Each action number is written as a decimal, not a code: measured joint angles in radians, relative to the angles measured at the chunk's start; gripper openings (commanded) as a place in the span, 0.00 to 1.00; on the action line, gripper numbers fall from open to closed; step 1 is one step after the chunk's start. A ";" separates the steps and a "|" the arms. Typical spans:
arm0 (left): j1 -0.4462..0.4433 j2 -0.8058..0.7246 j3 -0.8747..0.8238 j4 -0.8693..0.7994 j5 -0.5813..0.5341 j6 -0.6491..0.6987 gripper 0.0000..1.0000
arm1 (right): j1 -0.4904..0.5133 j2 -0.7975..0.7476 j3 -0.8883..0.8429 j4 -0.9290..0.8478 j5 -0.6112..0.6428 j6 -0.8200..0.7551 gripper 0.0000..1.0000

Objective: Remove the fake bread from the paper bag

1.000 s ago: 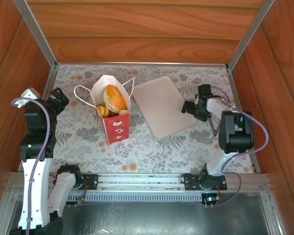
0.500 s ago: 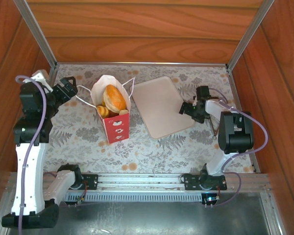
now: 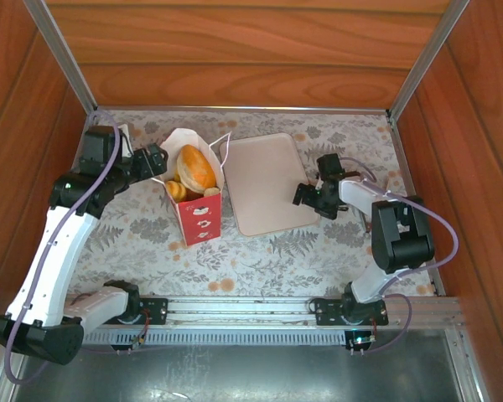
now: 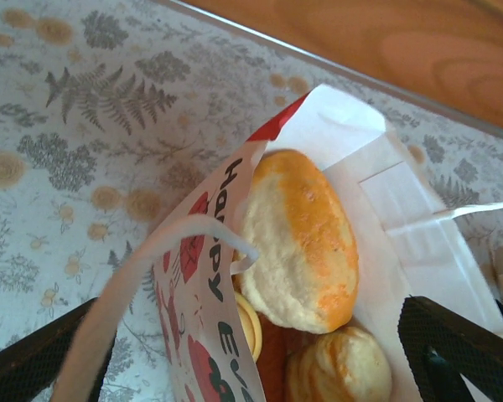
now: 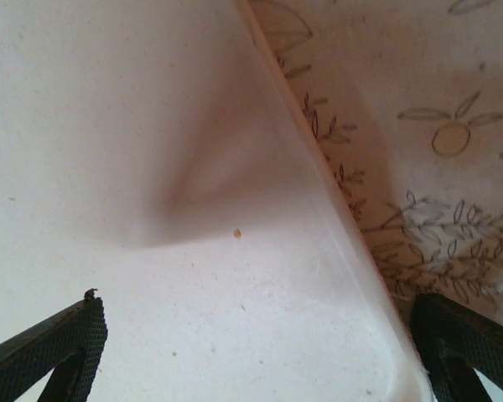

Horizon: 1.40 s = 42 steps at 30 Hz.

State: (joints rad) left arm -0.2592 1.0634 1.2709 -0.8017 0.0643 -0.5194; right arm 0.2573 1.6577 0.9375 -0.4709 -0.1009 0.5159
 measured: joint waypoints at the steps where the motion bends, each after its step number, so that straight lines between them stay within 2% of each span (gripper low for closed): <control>1: -0.012 0.006 -0.002 -0.004 -0.009 -0.003 0.90 | 0.004 -0.006 -0.005 -0.003 0.003 0.007 1.00; 7: -0.080 0.059 -0.024 -0.008 -0.065 -0.036 0.86 | 0.027 -0.017 -0.013 -0.006 0.020 0.035 1.00; 13: -0.114 0.100 -0.053 -0.010 -0.138 -0.077 0.73 | 0.039 -0.027 -0.013 -0.008 0.031 0.047 1.00; 22: -0.116 0.101 -0.085 -0.002 -0.253 -0.106 0.42 | 0.040 -0.064 -0.013 -0.009 0.049 0.055 1.00; 26: -0.117 0.123 -0.088 0.004 -0.296 -0.098 0.28 | 0.039 -0.100 -0.013 -0.015 0.079 0.061 1.00; 30: -0.121 0.154 -0.079 0.012 -0.349 -0.073 0.10 | 0.031 -0.141 -0.004 -0.035 0.115 0.056 1.00; 33: -0.121 0.185 -0.061 0.018 -0.386 -0.053 0.02 | 0.007 -0.156 0.014 -0.060 0.140 0.043 1.00; 39: -0.113 0.256 0.000 0.021 -0.444 0.017 0.00 | -0.097 -0.216 0.013 -0.101 0.192 0.020 1.00; 42: -0.092 0.283 0.028 0.034 -0.460 0.067 0.00 | -0.181 -0.290 -0.007 -0.121 0.211 0.004 1.00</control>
State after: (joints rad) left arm -0.3511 1.3460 1.2991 -0.7681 -0.3954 -0.4522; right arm 0.0761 1.3674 0.9306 -0.5922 0.1101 0.5198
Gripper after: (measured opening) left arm 0.063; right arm 0.998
